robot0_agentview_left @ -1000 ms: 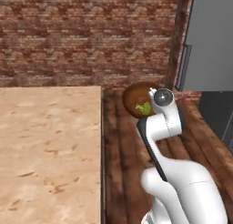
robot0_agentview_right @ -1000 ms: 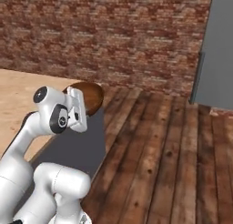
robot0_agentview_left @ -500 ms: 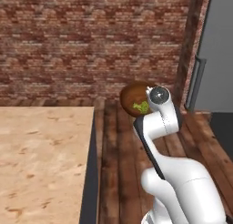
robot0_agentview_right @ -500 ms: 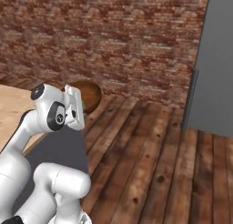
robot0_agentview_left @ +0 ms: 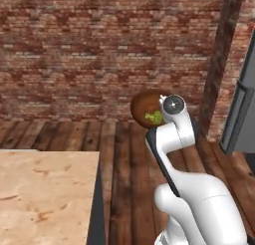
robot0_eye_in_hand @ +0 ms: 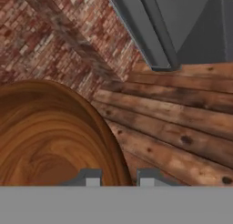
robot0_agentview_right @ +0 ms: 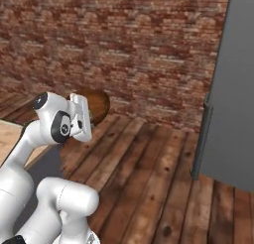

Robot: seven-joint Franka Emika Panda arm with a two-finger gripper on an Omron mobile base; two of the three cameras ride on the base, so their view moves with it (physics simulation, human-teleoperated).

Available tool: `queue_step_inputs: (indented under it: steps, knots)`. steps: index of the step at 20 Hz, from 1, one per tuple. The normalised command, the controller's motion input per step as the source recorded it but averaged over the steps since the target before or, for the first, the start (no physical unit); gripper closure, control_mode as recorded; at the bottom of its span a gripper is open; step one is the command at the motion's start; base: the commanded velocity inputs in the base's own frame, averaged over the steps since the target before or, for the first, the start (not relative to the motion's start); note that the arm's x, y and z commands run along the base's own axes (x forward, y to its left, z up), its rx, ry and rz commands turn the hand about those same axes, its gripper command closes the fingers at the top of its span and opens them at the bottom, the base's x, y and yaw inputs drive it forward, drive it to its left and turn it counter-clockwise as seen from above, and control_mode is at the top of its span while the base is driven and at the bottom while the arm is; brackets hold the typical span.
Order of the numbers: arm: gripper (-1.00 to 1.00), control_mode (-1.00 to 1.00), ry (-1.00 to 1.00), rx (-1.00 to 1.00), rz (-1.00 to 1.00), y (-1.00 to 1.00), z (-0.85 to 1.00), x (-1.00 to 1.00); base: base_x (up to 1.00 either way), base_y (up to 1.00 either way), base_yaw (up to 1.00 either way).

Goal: Move the cup from next to the sink to the open cabinet. Then, move the bowl with the broccoli to the fridge to clear the area for faucet cleaning.

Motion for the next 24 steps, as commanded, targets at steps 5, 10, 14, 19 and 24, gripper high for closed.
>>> queue_step_inputs:
  steps: [5, 10, 14, 19, 24]
  knots:
    - [1.0, 1.0, 0.0, 0.0, 0.0, 0.0, 0.0, 0.0, 1.0, -0.17, 0.01]
    - [1.0, 1.0, 0.0, 0.0, 0.0, 0.0, 0.0, 0.0, 1.0, -0.03, 0.0]
    - [1.0, 1.0, 0.0, 0.0, 0.0, 0.0, 0.0, 0.0, 1.0, -0.01, 0.0]
    - [1.0, 1.0, 0.0, 0.0, 0.0, 0.0, 0.0, 0.0, 1.0, -0.08, -0.01]
    - [1.0, 1.0, 0.0, 0.0, 0.0, 0.0, 0.0, 0.0, 1.0, -0.29, -0.32]
